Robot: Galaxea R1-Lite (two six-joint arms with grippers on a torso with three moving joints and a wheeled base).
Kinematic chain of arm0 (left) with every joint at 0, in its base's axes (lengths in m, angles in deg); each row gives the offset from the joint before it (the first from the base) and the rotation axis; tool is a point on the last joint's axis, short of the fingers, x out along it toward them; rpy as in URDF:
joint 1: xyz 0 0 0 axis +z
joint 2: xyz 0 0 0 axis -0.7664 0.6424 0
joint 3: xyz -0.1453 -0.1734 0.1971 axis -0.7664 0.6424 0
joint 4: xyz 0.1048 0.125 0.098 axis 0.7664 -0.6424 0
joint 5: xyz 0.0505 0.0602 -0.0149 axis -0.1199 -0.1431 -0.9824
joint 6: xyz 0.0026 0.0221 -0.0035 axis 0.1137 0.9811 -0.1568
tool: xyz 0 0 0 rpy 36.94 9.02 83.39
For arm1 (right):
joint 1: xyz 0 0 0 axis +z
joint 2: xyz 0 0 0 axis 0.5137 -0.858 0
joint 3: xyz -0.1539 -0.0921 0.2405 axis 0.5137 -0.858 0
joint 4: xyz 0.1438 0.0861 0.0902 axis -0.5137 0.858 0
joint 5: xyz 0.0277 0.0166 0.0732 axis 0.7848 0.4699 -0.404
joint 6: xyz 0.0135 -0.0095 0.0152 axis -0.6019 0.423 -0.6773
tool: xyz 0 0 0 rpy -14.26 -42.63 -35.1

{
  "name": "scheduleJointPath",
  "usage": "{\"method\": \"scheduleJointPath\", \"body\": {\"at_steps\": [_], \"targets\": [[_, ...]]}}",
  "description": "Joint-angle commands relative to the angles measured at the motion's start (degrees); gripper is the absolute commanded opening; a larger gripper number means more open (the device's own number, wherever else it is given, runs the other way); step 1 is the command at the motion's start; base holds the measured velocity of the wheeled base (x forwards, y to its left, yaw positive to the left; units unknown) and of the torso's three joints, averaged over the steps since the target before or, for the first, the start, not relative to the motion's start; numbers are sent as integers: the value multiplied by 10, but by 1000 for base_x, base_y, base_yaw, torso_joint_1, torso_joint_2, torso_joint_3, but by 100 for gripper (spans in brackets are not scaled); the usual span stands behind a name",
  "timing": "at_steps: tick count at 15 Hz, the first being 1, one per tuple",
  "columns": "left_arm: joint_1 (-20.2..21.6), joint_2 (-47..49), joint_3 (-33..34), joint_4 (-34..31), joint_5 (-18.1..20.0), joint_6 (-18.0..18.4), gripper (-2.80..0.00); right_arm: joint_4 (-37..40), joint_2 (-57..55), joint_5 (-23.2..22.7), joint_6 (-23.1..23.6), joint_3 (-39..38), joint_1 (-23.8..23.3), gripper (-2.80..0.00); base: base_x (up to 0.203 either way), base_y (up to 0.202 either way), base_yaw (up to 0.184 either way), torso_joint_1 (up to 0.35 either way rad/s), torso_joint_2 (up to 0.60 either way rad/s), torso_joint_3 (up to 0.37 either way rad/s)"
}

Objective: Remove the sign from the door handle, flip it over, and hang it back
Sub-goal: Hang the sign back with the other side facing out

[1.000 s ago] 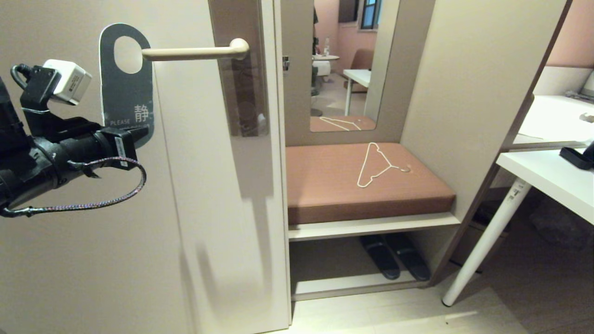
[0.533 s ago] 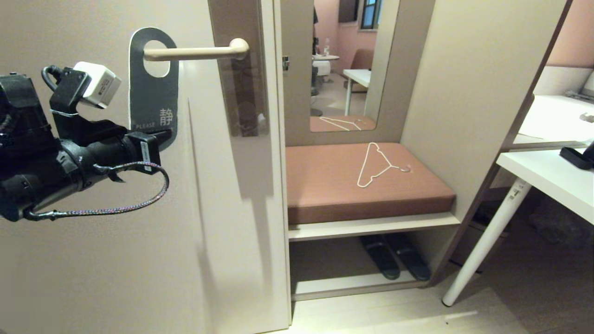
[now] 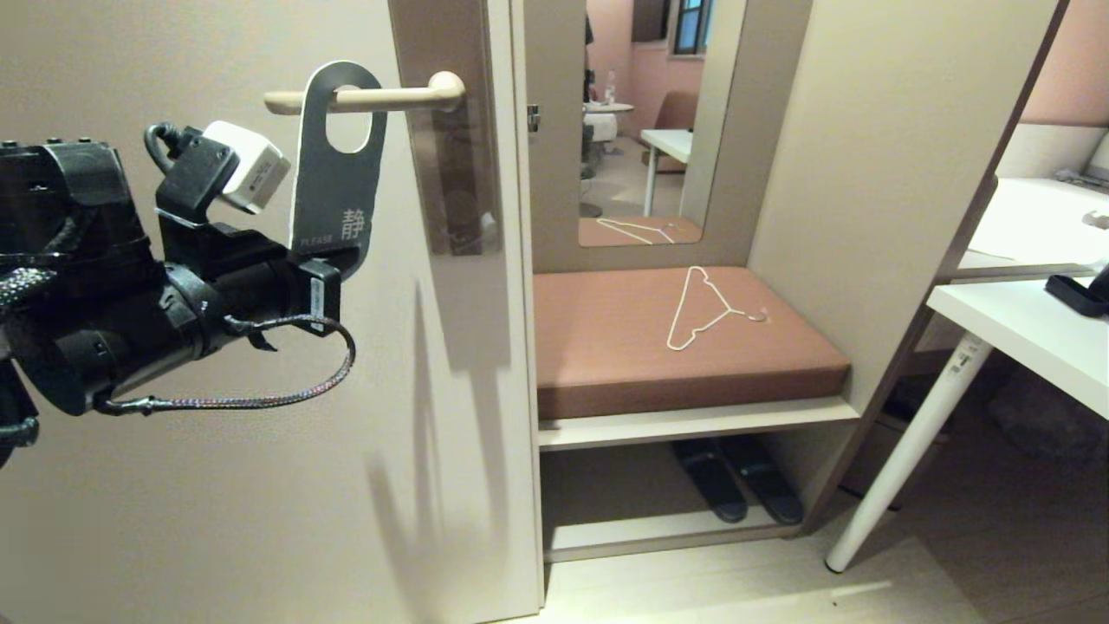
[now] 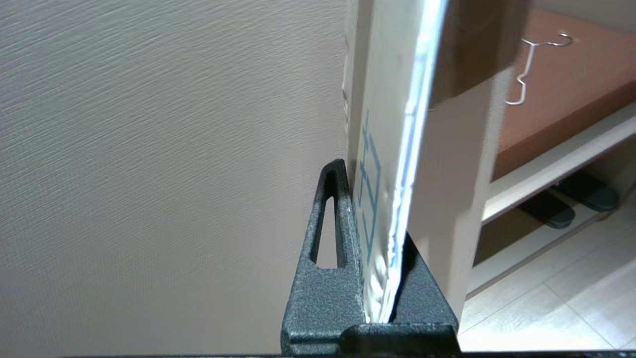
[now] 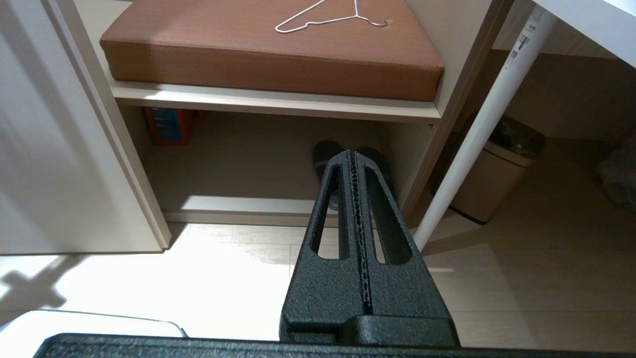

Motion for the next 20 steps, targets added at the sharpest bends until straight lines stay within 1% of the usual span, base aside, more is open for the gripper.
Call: {"method": "scheduleJointPath", "body": {"at_steps": [1,6,10,16,17,20], "targets": [[-16,8,-5,1,-5,3,-280,1,0,0,0,0,0,-280,0,0,0,0,0,0],[-45,35,-49,0,-14,9,-280,1,0,0,0,1,0,-280,0,0,0,0,0,0],[-57,35,-45,-1,-13,13,-280,1,0,0,0,0,0,-280,0,0,0,0,0,0],[-59,35,-42,-1,-13,12,-280,1,0,0,0,1,0,-280,0,0,0,0,0,0],[-60,34,-37,-1,-13,12,0,1,0,-1,0,0,0,-280,0,0,0,0,0,0],[-64,32,-36,1,-8,7,0,1,0,-1,0,0,0,-280,0,0,0,0,0,0]]}}
